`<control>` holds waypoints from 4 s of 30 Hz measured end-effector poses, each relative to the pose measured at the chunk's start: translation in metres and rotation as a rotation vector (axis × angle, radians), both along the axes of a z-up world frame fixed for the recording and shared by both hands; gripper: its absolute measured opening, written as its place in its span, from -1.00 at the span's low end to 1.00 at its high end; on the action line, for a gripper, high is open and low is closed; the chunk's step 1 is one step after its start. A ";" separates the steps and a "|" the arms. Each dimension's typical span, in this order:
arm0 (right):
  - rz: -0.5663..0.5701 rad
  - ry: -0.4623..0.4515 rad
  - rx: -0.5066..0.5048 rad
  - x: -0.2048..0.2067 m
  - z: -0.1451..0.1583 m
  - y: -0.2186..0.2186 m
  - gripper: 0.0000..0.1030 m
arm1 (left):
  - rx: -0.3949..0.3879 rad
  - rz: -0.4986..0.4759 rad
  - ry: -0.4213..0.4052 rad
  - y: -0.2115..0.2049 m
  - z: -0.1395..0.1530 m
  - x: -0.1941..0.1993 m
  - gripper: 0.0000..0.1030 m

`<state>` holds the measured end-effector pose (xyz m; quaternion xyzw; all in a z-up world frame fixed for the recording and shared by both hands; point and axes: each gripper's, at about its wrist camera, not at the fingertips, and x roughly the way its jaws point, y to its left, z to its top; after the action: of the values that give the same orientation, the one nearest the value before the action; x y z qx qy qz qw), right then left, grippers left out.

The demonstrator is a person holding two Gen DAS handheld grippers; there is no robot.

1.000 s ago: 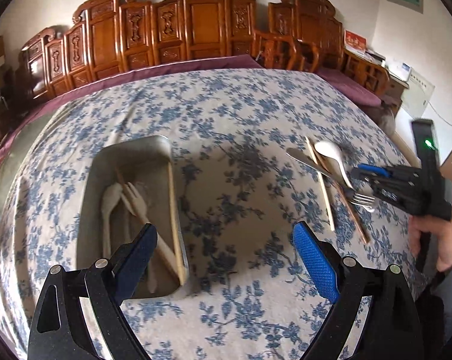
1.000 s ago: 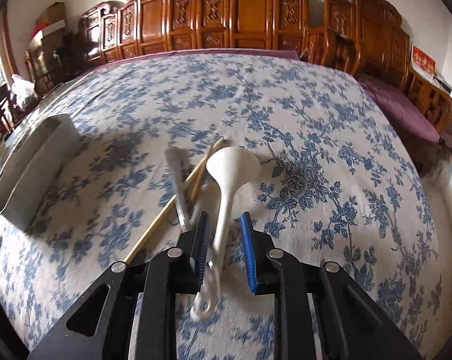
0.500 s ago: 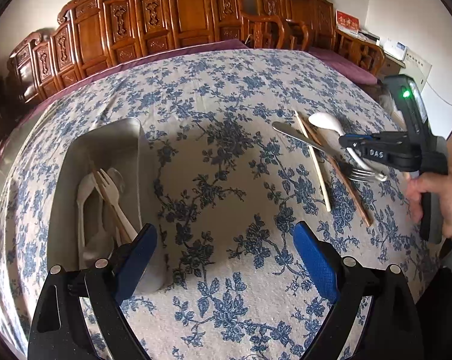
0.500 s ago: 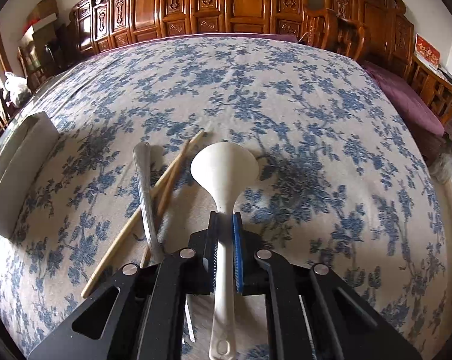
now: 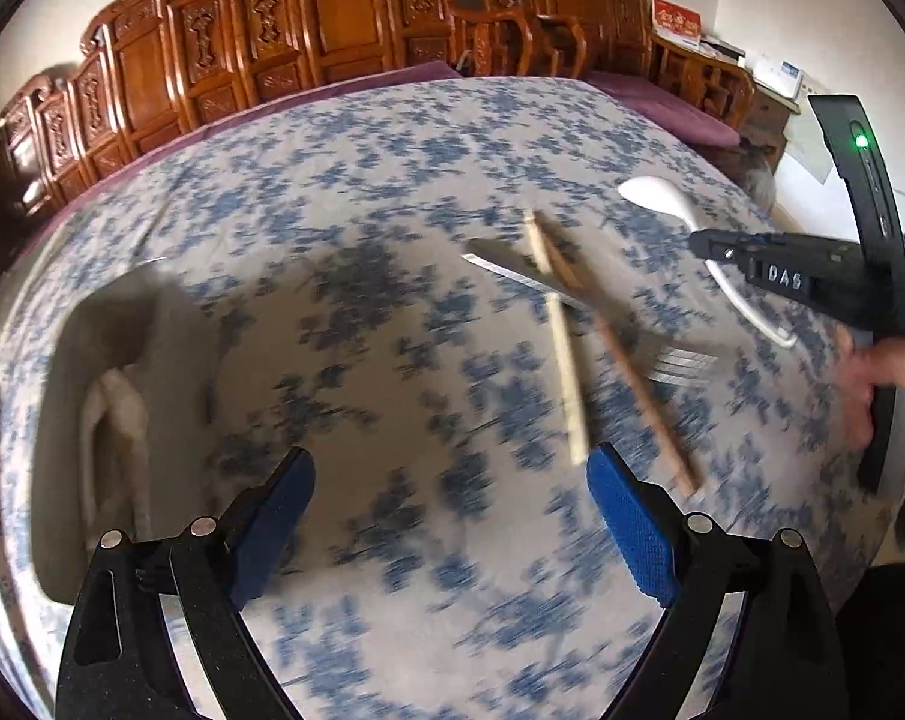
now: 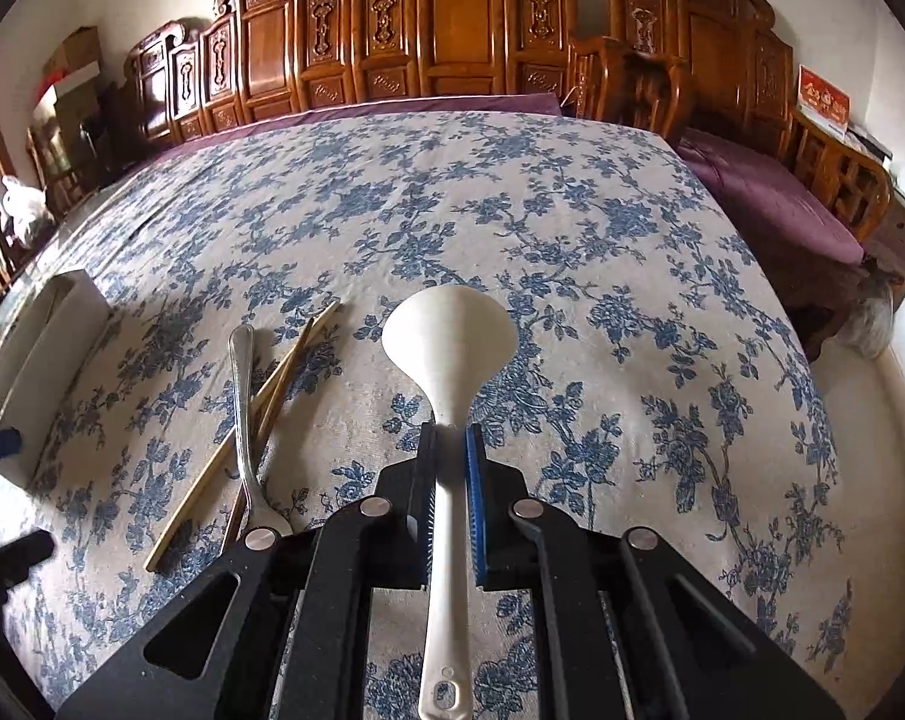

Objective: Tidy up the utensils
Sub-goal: 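Grasp the white rice paddle by its handle with the right gripper, then grasp a metal fork with the left gripper while the right gripper holds the white paddle, then lower the metal fork into the grey tray and open the left gripper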

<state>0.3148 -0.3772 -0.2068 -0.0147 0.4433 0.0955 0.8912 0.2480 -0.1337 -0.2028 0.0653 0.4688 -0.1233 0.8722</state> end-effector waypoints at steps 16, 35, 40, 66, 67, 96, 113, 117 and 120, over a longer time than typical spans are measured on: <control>-0.033 -0.024 0.008 -0.004 0.003 -0.025 -0.79 | -0.102 -0.036 0.107 -0.077 -0.021 0.054 -0.30; -0.025 -0.020 0.044 -0.002 0.001 -0.024 -0.79 | -0.129 -0.016 0.127 -0.087 -0.035 0.078 -0.75; -0.020 -0.022 0.045 -0.001 0.001 -0.022 -0.79 | -0.124 -0.025 0.110 -0.087 -0.030 0.076 -0.89; -0.029 -0.028 0.051 0.000 0.002 -0.025 -0.79 | 0.007 -0.158 0.087 -0.114 -0.030 0.071 -0.76; -0.031 -0.028 0.052 0.000 0.002 -0.025 -0.79 | 0.014 -0.163 0.096 -0.115 -0.033 0.072 -0.66; 0.006 -0.053 0.124 -0.009 0.023 0.004 -0.79 | -0.019 -0.125 0.008 -0.052 0.023 0.048 -0.89; 0.162 -0.023 0.020 -0.035 0.010 0.090 -0.79 | -0.027 -0.007 -0.030 0.045 0.054 0.013 -0.89; 0.194 0.006 0.048 -0.043 0.009 0.105 -0.79 | -0.033 0.020 -0.034 0.066 0.060 0.007 -0.89; 0.210 0.001 0.052 -0.049 0.014 0.115 -0.79 | -0.032 0.042 -0.034 0.079 0.061 0.004 -0.89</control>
<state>0.2662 -0.2617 -0.1927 -0.0381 0.4372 0.2000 0.8760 0.2521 -0.0551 -0.1414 0.0435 0.4532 -0.1113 0.8834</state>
